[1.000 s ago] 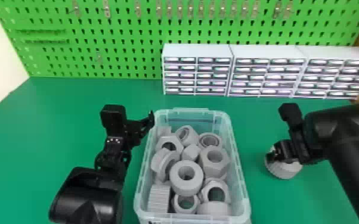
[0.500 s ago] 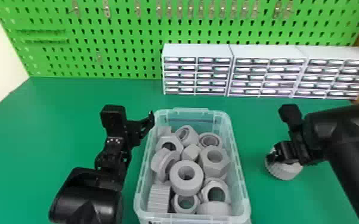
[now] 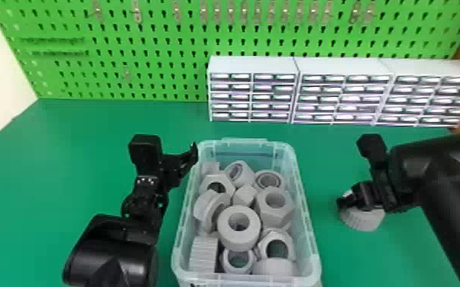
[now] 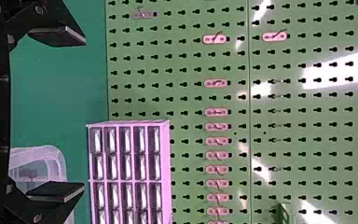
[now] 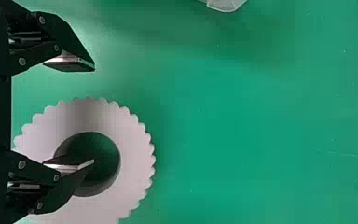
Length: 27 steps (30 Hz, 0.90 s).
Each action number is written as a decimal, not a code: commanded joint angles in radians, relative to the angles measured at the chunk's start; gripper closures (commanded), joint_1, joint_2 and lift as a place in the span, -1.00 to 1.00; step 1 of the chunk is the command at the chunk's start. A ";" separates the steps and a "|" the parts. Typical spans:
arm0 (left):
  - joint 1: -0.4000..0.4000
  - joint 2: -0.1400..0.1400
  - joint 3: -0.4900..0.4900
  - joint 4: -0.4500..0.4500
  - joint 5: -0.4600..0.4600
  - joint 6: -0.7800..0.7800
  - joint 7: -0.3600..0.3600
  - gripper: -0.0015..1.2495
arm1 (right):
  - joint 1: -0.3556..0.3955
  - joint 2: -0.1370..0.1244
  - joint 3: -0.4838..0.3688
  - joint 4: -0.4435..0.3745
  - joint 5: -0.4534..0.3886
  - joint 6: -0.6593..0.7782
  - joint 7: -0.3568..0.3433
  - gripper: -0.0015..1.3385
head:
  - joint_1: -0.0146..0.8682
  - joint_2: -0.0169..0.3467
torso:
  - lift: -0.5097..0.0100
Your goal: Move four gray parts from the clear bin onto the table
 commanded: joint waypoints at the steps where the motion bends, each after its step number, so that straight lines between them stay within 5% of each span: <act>1: 0.000 0.000 0.000 0.000 0.000 0.000 0.000 -0.71 | 0.000 0.000 0.002 0.001 0.001 0.000 0.000 -0.20 | 0.60 -0.51 | 0.76; 13: 0.002 0.000 0.003 0.000 0.002 0.000 0.000 -0.71 | -0.003 0.000 0.001 -0.006 -0.007 0.000 0.000 -0.20 | 0.60 -0.51 | 0.76; 27: 0.008 0.000 0.011 0.000 0.002 0.000 0.000 -0.71 | -0.043 0.000 0.040 -0.184 -0.007 0.103 0.000 -0.20 | 0.60 -0.51 | 0.76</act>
